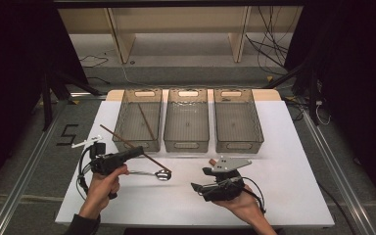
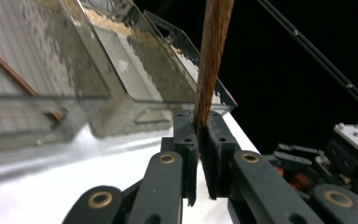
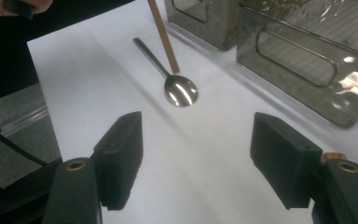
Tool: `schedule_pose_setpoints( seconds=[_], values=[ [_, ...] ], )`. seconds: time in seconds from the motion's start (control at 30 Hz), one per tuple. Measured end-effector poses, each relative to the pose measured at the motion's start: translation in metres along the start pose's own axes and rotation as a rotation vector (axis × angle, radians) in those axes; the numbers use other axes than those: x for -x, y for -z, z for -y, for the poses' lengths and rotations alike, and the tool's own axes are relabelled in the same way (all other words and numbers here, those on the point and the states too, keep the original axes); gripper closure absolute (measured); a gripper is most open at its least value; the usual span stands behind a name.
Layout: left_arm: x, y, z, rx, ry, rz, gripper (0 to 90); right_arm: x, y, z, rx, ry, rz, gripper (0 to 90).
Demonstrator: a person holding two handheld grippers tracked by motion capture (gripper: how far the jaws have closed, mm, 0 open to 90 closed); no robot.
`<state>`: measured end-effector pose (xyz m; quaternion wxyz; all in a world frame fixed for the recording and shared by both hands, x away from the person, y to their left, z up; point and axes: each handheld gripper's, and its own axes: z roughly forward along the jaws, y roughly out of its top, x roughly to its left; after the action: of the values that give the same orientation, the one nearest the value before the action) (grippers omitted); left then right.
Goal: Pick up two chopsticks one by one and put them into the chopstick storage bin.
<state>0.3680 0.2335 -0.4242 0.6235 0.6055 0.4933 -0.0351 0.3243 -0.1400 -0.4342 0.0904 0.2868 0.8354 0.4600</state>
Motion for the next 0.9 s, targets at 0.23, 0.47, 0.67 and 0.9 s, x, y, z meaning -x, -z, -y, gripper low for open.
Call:
schedule_pose_setpoints(
  seconds=[0.23, 0.47, 0.67, 0.9],
  values=[
    [0.0, 0.0, -0.026, 0.003, -0.034, -0.021, 84.9, 0.007, 0.012, 0.012, 0.041, -0.032, 0.015, 31.8],
    [0.003, 0.0, -0.059, -0.011, -0.059, -0.027, 84.9, 0.007, 0.013, 0.014, 0.038, -0.031, 0.017, 30.8],
    [0.001, 0.001, -0.089, -0.02, -0.058, -0.049, 84.9, 0.007, 0.014, 0.014, 0.042, -0.035, 0.017, 28.9],
    [-0.001, -0.005, -0.115, -0.049, -0.077, -0.103, 84.8, 0.007, 0.016, 0.014, 0.053, -0.038, 0.022, 26.9]
  ],
)
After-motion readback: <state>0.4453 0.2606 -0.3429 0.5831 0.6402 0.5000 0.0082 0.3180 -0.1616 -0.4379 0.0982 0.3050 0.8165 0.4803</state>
